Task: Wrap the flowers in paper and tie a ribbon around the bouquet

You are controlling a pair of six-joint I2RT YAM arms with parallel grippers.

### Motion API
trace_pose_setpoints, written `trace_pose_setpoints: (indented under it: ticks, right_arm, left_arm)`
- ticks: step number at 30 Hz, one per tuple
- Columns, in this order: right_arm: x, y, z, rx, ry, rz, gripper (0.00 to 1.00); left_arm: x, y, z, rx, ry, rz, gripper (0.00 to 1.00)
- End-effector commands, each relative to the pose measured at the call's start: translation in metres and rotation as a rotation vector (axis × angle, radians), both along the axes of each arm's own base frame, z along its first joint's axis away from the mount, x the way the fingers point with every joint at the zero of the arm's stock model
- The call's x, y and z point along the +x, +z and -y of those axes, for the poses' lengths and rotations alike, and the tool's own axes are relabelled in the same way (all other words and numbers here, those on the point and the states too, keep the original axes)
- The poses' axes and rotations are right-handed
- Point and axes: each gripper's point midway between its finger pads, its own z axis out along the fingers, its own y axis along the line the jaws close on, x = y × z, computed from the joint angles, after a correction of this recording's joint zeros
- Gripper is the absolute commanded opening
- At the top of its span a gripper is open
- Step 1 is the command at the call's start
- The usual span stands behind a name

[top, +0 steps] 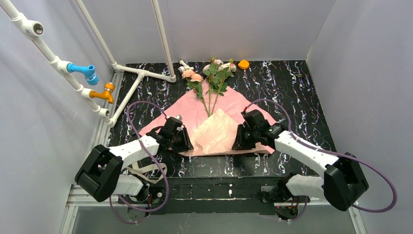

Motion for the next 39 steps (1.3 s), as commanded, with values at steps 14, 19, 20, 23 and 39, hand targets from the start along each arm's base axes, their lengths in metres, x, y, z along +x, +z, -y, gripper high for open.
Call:
trace_pose_setpoints:
  ticks: [14,19,20,23,39]
  right_arm:
    - [-0.012,-0.067,0.049,-0.269,-0.082,-0.105,0.26]
    - [-0.010,-0.012,-0.022,0.121,0.167,-0.004,0.34]
    - [-0.010,-0.006,-0.029,0.163,0.190,0.006,0.34]
    - [-0.007,-0.006,-0.038,0.187,0.200,-0.005,0.33]
    - [-0.005,-0.097,0.076,-0.419,-0.104,-0.169,0.15]
  left_arm:
    - [-0.024,-0.022,-0.032,0.083,0.096,-0.046,0.32]
    - [-0.021,-0.021,-0.028,0.070,0.088,-0.041,0.32]
    - [-0.020,-0.021,-0.027,0.068,0.087,-0.042,0.32]
    - [-0.020,-0.021,-0.025,0.062,0.086,-0.044,0.32]
    - [-0.023,-0.027,-0.032,0.081,0.106,-0.049,0.30]
